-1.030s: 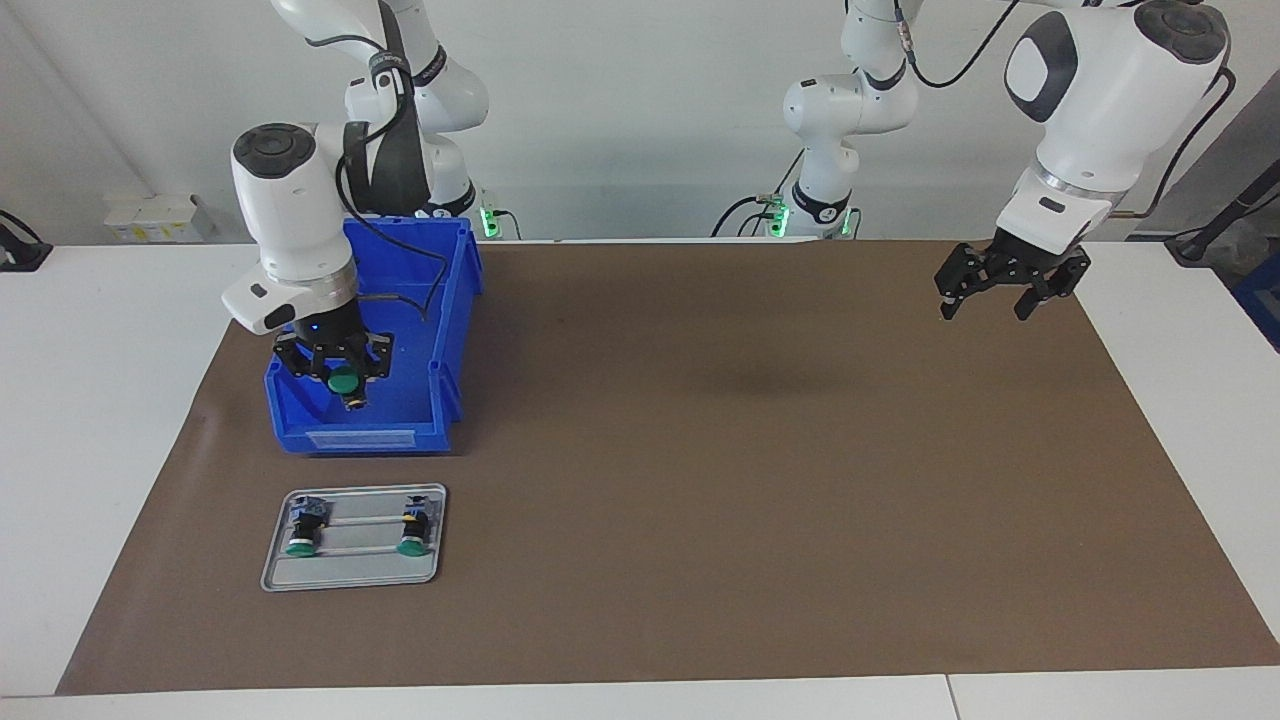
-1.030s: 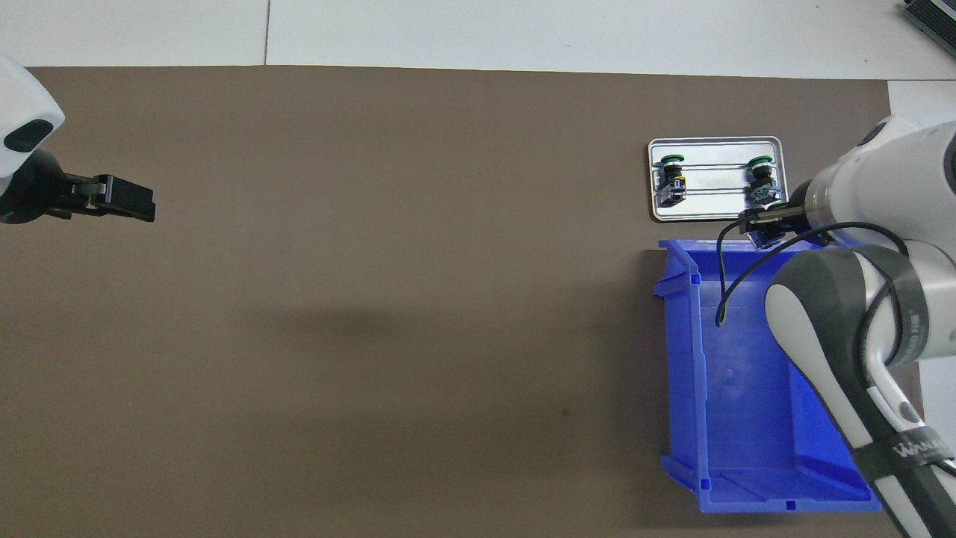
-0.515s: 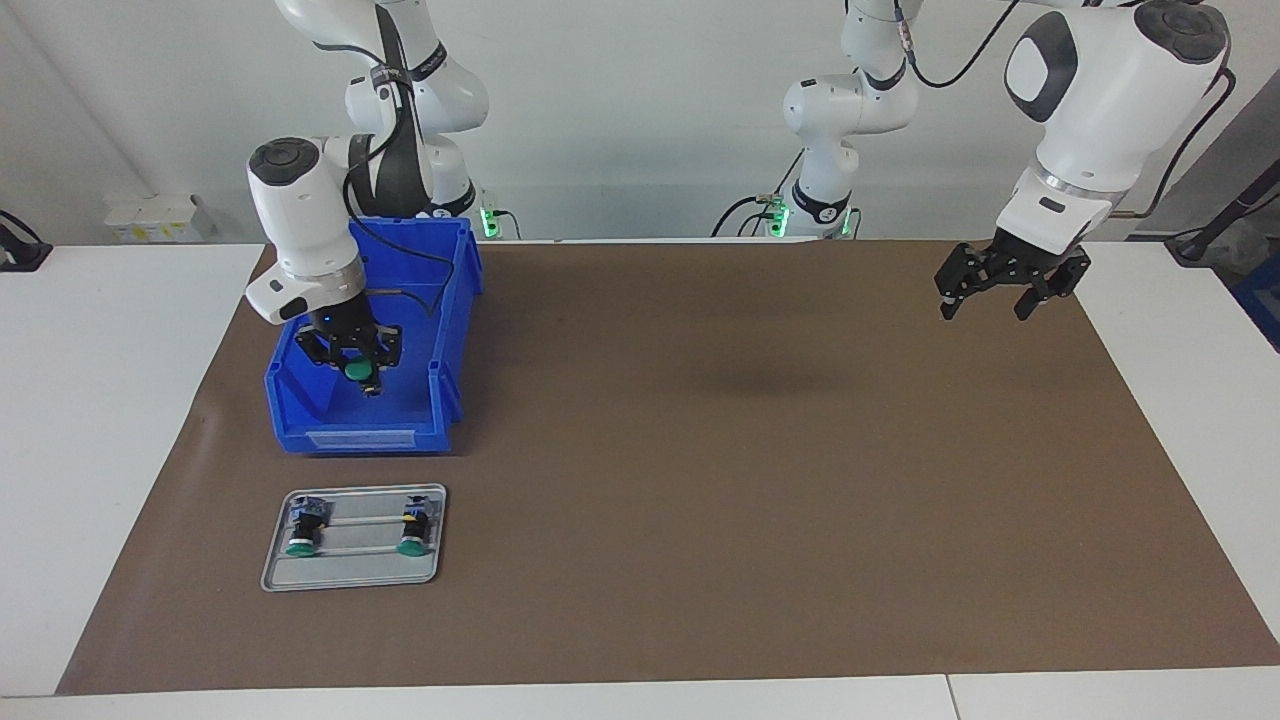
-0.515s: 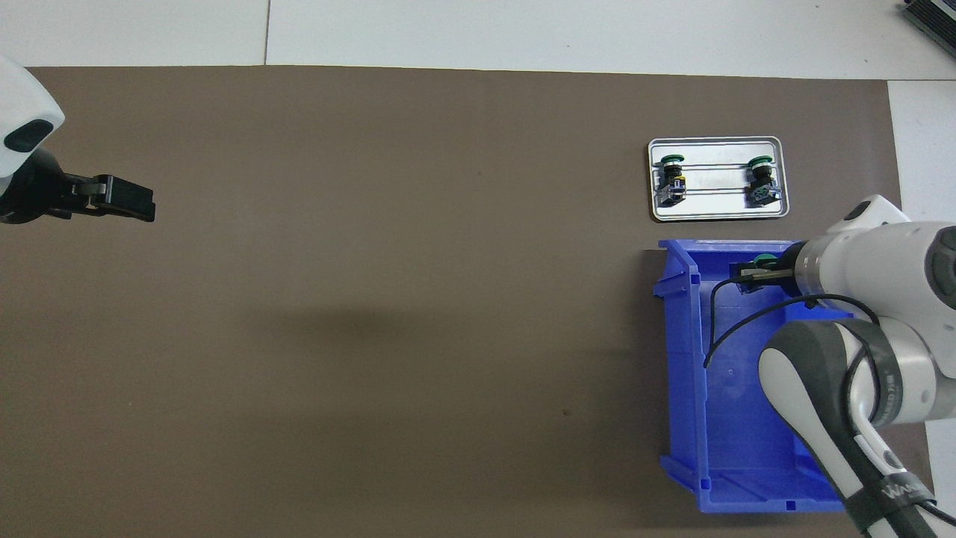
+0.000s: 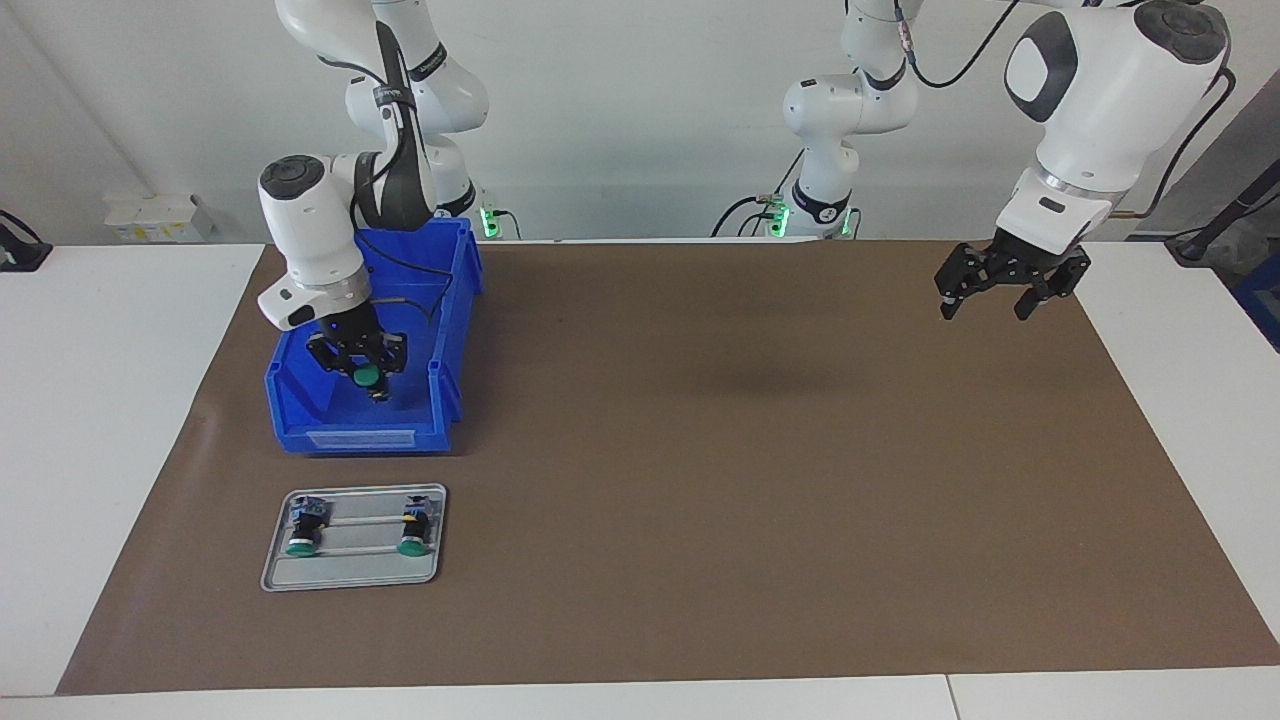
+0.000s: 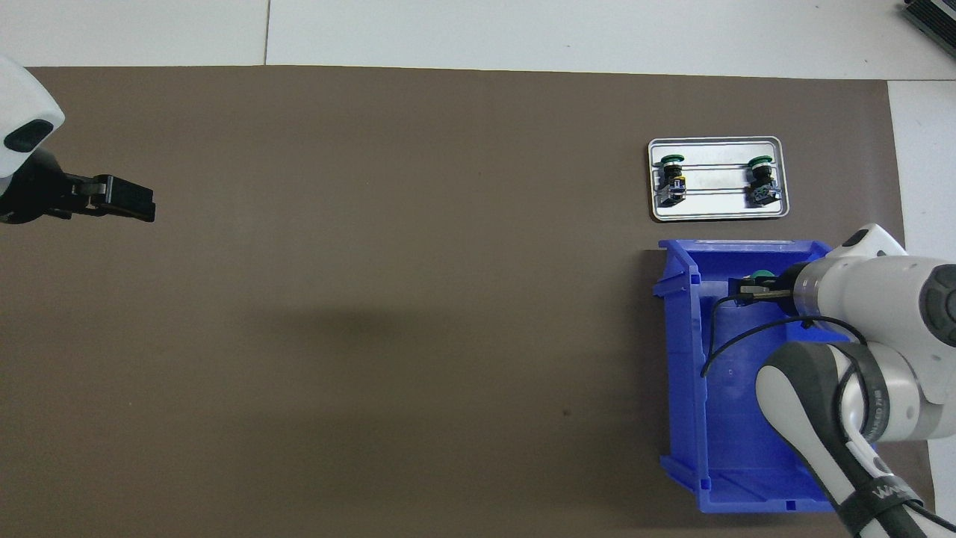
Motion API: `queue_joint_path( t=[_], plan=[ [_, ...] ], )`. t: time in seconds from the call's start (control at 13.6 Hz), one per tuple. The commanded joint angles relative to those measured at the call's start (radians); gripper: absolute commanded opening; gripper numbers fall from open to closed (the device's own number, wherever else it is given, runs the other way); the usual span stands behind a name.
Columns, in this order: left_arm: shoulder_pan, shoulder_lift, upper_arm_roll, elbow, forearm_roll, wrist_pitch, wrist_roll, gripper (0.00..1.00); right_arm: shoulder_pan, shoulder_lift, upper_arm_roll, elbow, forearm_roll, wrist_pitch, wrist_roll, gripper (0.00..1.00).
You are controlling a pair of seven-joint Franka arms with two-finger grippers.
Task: Place and press button with both arms
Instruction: 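Lower the button into the blue bin and open the right gripper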
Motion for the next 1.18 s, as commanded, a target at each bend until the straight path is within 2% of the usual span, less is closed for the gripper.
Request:
queue_joint_path(
  t=[0.0, 0.51, 0.59, 0.66, 0.81, 1.1],
  plan=[
    [0.007, -0.03, -0.005, -0.031, 0.018, -0.001, -0.011, 1.0, -0.018, -0.039, 0.013, -0.05, 0.035, 0.027, -0.038, 0.0],
    [0.007, -0.03, -0.005, -0.031, 0.018, -0.001, -0.011, 1.0, -0.019, -0.04, 0.013, -0.105, 0.035, 0.097, -0.037, 0.0],
    [0.007, -0.03, -0.005, -0.031, 0.018, -0.001, -0.011, 1.0, -0.02, -0.039, 0.013, -0.105, 0.035, 0.097, -0.035, 0.28],
    [0.007, -0.03, -0.005, -0.031, 0.018, -0.001, -0.011, 1.0, -0.022, -0.037, 0.013, -0.104, 0.035, 0.096, -0.035, 0.7],
    [0.007, -0.03, -0.005, -0.031, 0.018, -0.001, -0.011, 1.0, -0.02, -0.034, 0.013, -0.096, 0.035, 0.094, -0.037, 1.0],
    [0.007, -0.03, -0.005, -0.031, 0.018, -0.001, -0.011, 1.0, -0.015, -0.051, 0.013, -0.041, 0.035, 0.046, -0.035, 1.0]
  ],
)
